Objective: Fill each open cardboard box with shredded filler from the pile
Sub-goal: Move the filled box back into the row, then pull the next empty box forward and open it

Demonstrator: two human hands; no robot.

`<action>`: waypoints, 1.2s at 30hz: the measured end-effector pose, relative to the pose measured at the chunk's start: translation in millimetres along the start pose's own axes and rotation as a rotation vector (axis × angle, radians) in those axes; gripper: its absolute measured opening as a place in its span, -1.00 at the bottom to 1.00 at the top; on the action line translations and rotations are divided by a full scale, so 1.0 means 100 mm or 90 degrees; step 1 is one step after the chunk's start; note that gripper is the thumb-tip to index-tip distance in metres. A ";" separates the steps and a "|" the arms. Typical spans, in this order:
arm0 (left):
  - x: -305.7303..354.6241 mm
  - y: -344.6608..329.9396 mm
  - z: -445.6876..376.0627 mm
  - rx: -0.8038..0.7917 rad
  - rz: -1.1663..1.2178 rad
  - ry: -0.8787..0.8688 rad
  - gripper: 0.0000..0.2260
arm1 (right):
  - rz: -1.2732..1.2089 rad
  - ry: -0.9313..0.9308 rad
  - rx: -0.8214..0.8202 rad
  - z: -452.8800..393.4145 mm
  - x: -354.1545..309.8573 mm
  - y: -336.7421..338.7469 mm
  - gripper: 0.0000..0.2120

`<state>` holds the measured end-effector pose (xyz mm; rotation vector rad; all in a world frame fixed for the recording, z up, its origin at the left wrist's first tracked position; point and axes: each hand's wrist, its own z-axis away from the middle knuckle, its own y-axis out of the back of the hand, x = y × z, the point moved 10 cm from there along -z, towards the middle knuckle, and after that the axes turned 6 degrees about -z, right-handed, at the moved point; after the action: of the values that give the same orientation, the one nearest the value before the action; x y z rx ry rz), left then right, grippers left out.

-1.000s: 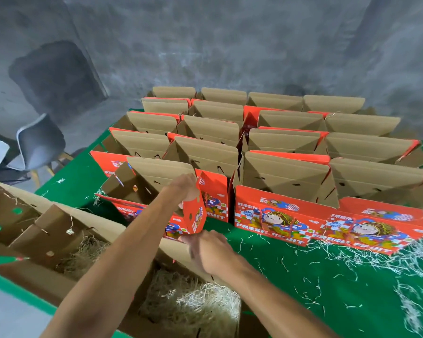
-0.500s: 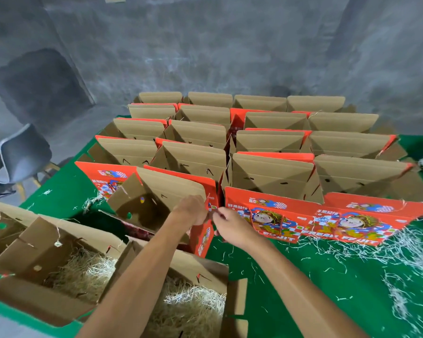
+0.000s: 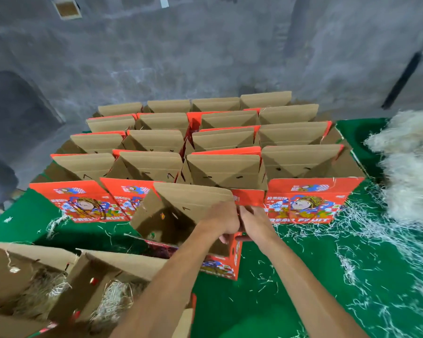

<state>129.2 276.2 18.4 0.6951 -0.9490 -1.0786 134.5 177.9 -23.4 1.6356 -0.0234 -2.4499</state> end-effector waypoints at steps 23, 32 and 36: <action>3.86 -1.26 -0.32 0.065 0.040 -0.214 -0.84 | 0.012 0.007 0.249 0.29 0.64 4.15 -0.71; 4.81 -1.58 -0.66 0.124 0.070 -0.264 -0.48 | 0.014 0.050 0.380 0.29 0.83 5.21 -0.56; 5.12 -1.78 -0.79 0.157 0.071 -0.258 -0.55 | -0.046 0.065 0.354 0.21 0.99 5.55 -0.62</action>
<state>214.0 -264.1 -17.2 0.6254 -1.4708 -1.0315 163.7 -385.4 -38.5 1.9950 -0.6996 -2.5550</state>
